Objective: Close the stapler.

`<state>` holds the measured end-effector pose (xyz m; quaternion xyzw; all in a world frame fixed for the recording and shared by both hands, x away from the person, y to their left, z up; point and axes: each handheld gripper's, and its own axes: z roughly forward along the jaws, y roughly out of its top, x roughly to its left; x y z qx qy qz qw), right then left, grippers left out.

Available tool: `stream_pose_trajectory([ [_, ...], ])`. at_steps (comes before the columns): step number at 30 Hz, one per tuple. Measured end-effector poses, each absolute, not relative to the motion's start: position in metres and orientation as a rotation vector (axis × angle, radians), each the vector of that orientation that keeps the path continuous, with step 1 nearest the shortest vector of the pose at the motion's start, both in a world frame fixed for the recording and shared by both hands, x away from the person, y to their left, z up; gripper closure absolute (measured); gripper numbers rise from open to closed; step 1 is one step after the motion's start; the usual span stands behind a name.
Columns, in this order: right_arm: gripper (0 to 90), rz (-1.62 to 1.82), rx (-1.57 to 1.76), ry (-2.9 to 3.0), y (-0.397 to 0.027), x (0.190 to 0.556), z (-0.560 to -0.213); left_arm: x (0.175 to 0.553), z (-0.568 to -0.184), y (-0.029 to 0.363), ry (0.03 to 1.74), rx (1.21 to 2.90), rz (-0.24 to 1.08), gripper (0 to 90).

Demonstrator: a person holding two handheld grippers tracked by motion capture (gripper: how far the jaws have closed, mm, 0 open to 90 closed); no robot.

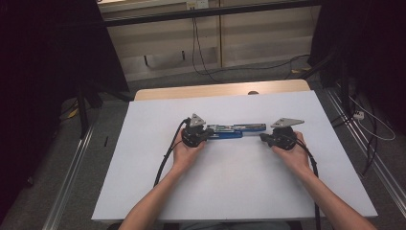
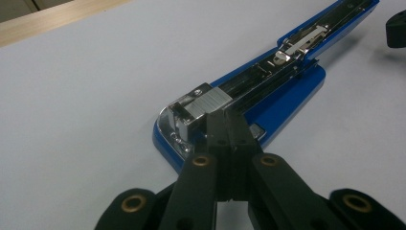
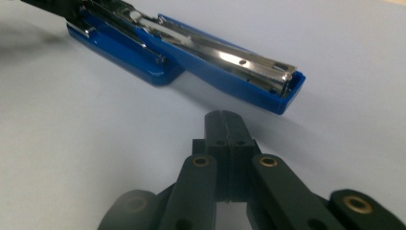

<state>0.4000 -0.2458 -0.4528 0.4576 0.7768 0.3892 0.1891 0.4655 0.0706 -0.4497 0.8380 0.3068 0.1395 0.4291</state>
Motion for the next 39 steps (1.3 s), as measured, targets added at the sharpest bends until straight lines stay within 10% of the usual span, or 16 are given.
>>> stream_pose_trajectory([
  [39,90.0,1.028,1.381,2.174,-0.241,0.421,-0.459,0.465,-0.451,0.069,0.764,2.085,0.353,90.0],
])
